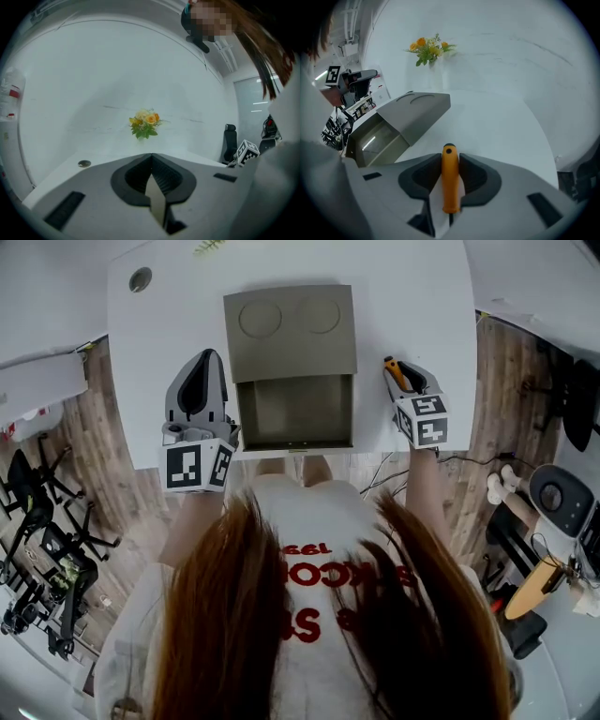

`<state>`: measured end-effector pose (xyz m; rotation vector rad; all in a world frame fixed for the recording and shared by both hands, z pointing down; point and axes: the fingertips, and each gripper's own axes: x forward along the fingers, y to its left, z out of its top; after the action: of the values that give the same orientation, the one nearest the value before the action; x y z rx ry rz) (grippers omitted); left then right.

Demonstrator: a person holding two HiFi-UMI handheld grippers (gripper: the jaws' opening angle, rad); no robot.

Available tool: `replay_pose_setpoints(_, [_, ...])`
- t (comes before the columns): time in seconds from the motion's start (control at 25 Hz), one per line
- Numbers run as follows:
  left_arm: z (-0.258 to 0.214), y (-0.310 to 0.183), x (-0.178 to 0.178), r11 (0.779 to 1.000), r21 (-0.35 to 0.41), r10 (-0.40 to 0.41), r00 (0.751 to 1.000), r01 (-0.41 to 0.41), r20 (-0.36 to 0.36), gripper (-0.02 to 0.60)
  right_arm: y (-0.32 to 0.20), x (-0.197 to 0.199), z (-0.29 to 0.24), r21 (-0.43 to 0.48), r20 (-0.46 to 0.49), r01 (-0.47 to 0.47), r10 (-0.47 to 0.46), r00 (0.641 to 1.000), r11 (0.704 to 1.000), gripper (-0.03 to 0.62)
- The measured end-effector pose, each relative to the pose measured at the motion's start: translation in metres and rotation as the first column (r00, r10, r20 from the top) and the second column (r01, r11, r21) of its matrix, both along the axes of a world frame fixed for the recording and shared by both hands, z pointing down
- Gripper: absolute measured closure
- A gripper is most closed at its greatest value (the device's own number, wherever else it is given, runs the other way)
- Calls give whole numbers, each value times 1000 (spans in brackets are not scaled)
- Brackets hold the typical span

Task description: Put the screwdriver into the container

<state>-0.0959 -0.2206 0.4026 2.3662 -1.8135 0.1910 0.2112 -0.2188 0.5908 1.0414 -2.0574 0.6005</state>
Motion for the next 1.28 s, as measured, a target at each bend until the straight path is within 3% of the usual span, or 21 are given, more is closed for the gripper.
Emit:
replay_pose_setpoints(0.12, [-6, -3, -6, 1000, 17, -9, 1000, 9, -2, 575, -6, -4, -17, 44, 48, -15, 13, 999, 999, 477])
replay_pose_setpoints(0.28, [-21, -7, -8, 998, 59, -19, 1000, 19, -5, 575, -22, -7, -68, 185, 209, -115, 75, 975, 976, 479])
replay_pose_setpoints(0.4, [-34, -10, -9, 995, 96, -26, 1000, 27, -9, 575, -33, -7, -114, 293, 343, -218, 110, 933, 931, 482])
replay_pose_setpoints(0.56, [-57, -14, -12, 987, 155, -38, 999, 40, -13, 575, -44, -7, -179, 419, 446, -292, 85, 891, 860, 482])
replay_pose_setpoints(0.84, [-92, -21, -15, 967, 246, -55, 998, 59, -22, 575, -49, -12, -270, 598, 479, -318, -9, 878, 736, 484])
replay_pose_setpoints(0.96, [-101, -18, -18, 960, 270, -66, 998, 70, -24, 575, -44, -21, -288, 621, 471, -290, -51, 880, 728, 482])
replay_pose_setpoints(1.28, [-105, -5, -42, 947, 279, -157, 987, 157, -23, 575, -44, -57, -293, 624, 471, -205, -154, 869, 754, 484])
